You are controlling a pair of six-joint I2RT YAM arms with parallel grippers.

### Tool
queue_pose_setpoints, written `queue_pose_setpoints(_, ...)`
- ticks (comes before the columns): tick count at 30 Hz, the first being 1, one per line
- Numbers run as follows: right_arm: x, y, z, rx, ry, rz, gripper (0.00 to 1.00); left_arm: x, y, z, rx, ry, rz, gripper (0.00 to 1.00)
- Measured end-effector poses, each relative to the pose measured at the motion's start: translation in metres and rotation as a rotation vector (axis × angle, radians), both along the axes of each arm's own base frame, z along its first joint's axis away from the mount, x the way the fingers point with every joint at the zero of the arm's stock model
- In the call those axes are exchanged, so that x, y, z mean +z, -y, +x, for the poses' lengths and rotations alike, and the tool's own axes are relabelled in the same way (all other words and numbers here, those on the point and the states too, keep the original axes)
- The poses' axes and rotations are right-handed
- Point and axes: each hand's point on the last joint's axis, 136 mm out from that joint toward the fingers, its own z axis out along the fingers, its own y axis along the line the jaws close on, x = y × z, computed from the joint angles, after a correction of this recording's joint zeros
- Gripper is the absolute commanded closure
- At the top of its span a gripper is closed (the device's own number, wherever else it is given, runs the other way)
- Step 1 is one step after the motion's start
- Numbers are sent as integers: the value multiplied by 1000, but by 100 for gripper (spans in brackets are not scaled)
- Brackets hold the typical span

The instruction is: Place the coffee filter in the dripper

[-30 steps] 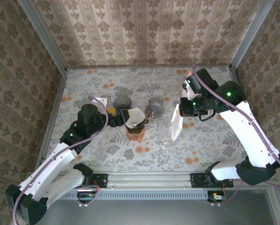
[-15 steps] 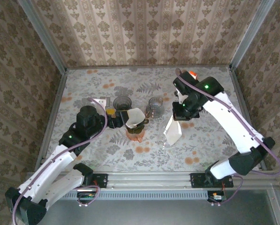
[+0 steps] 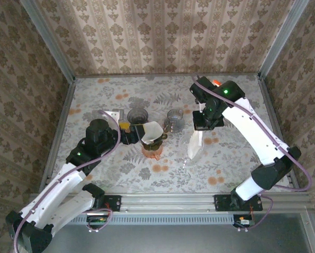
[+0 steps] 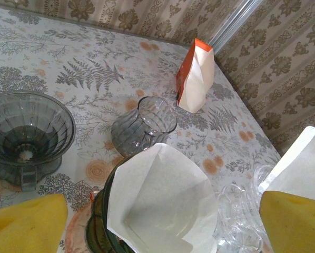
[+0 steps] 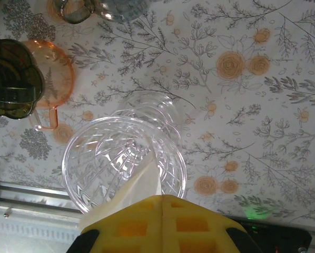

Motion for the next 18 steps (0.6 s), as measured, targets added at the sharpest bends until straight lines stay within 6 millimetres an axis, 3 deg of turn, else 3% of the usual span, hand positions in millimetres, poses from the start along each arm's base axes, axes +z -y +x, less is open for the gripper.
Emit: queue_pose_setpoints(18, -43, -13, -3, 77, -34, -122, 100, -1, 3, -2, -18, -7, -3, 5)
